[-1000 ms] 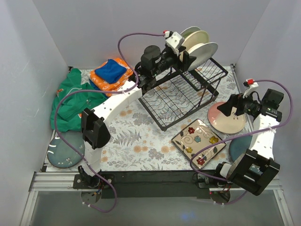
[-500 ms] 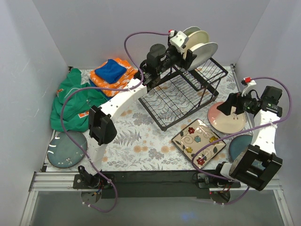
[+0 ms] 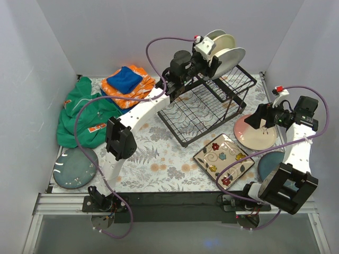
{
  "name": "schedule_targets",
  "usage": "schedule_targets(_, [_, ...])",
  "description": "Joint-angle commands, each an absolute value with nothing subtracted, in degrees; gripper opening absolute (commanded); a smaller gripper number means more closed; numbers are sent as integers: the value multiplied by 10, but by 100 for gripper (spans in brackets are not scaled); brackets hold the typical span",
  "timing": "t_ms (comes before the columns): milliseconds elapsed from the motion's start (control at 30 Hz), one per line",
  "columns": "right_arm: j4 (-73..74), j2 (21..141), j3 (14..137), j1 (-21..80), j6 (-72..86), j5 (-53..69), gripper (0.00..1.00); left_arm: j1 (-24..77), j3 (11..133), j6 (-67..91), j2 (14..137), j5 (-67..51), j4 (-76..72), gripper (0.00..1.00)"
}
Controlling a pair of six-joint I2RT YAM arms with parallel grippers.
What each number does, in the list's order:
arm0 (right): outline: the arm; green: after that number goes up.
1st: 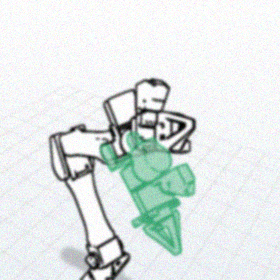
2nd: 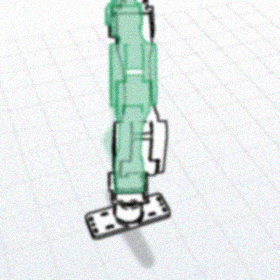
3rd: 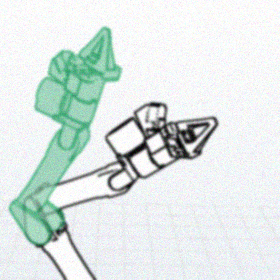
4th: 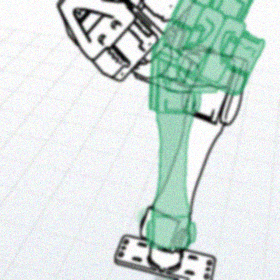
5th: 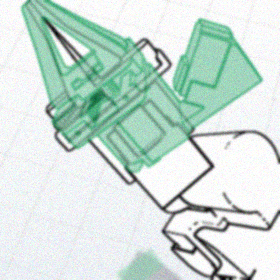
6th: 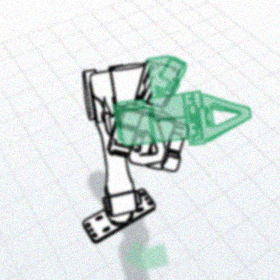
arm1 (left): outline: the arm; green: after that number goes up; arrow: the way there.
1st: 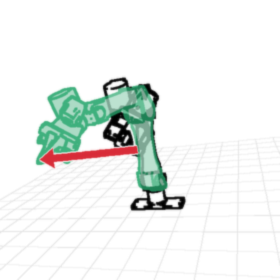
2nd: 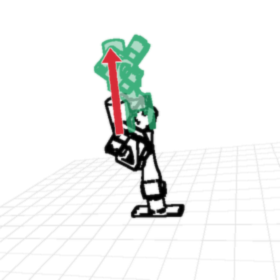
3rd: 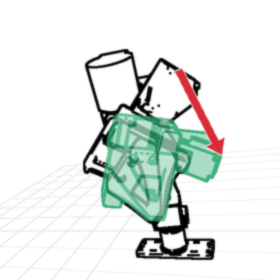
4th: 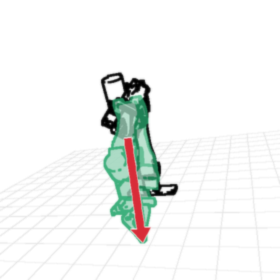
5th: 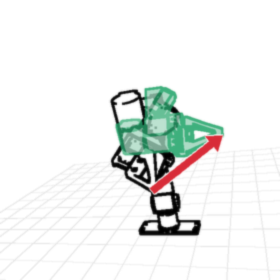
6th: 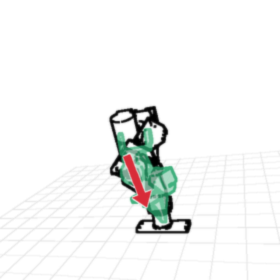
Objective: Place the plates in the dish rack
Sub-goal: Insert the plate into the dish rack
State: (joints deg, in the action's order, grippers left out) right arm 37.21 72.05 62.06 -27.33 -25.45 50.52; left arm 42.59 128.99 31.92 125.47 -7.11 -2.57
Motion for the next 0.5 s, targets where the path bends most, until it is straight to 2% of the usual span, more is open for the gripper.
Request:
schedule_targets(0, [369, 707, 624, -272, -247, 517, 98, 424, 1310, 304, 1261, -58, -26, 61])
schedule_targets(133, [370, 705, 622, -272, -244, 521, 98, 425, 1307, 299, 1267, -50, -32, 60])
schedule_targets(300, [370, 703, 621, -272, -241, 526, 98, 429, 1305, 278, 1276, -33, -49, 50])
schedule_targets(467, [369, 699, 617, -272, -241, 527, 98, 439, 1289, 242, 1279, -11, -61, 49])
